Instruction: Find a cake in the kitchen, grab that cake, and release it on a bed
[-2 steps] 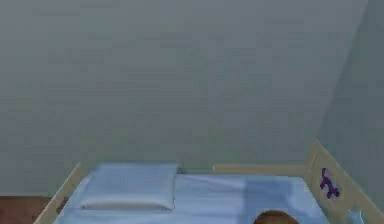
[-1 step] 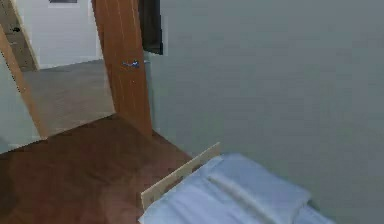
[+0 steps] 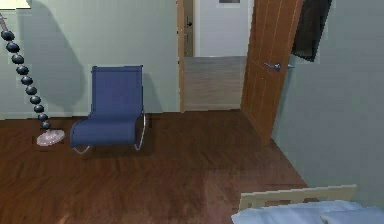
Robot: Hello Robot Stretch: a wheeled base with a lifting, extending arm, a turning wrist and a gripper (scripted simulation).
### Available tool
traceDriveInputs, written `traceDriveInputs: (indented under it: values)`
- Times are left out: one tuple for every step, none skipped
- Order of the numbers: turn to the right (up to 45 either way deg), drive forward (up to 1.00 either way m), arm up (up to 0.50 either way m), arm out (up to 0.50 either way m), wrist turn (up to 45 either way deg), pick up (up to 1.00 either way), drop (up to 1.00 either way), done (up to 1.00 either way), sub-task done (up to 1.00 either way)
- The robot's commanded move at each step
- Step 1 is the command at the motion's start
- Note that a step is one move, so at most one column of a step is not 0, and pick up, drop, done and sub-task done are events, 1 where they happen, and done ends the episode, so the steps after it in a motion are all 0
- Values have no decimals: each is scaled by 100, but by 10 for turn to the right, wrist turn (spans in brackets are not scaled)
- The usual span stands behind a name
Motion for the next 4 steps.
traceDriveInputs:
  values:
    - [0, 0, 0, 34, 0, 0, 0, 0, 0]
    - [0, 0, 0, 0, 450, 0, 0, 0, 0]
    - [0, 0, 0, 0, 450, 0, 0, 0, 0]
    - [0, 0, 0, 0, 330, 0, 0, 0, 0]
